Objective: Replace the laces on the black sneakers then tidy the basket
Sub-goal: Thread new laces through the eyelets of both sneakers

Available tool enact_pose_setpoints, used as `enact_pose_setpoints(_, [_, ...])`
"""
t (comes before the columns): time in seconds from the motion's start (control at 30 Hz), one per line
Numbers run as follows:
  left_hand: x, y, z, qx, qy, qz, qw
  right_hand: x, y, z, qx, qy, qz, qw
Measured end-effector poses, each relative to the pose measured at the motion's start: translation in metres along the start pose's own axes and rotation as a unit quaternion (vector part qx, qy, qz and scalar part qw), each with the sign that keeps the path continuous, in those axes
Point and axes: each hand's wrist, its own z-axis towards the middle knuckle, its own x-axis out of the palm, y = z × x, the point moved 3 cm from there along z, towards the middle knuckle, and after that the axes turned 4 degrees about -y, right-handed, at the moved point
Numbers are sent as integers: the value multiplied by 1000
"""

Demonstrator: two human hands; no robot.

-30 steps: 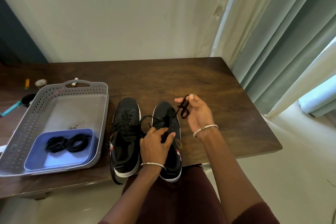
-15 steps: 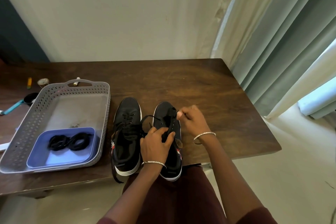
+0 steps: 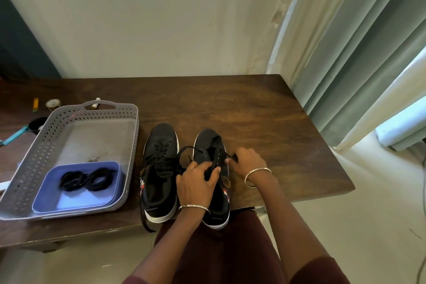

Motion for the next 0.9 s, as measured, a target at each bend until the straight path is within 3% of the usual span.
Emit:
enact_pose_setpoints(0.1, [0, 1, 0, -4, -1, 3, 1000, -8, 1, -1, -29, -56, 88, 994])
enact_pose_setpoints(0.17, [0, 2, 0, -7, 1, 6, 1000, -22, 1, -3, -48, -93, 258, 960])
enact_pose_setpoints(0.23, [1, 2, 0, -11, -1, 4, 1000, -34, -1, -12, -26, -97, 455, 885])
enact_pose_setpoints(0.3, [2, 2, 0, -12, -3, 1, 1000, -39, -4, -18, -21, -96, 578, 810])
enact_pose_setpoints(0.47, [2, 4, -1, -14, 0, 0, 1000, -39, -10, -28, 45, -95, 754, 648])
enact_pose_setpoints(0.5, [2, 3, -1, -10, 0, 2, 1000, -37, -12, -26, 68, -100, 757, 642])
enact_pose_setpoints(0.53, [2, 2, -2, -1, 1, 7, 1000, -34, -14, -24, 86, -109, 736, 662])
enact_pose_setpoints(0.63, [2, -1, -3, 48, 17, 30, 998, -24, -16, -13, 86, -128, 486, 860])
enact_pose_setpoints(0.7, [-2, -5, -6, 102, 11, 51, 993, -10, -13, -7, 65, -88, 321, 941])
enact_pose_setpoints(0.77, [-9, -9, -6, 152, -32, 65, 986, 3, -9, -2, 37, -47, 233, 971])
enact_pose_setpoints(0.9, [-24, -13, 17, 161, -111, 61, 979, 4, -5, 2, 49, -82, 186, 978])
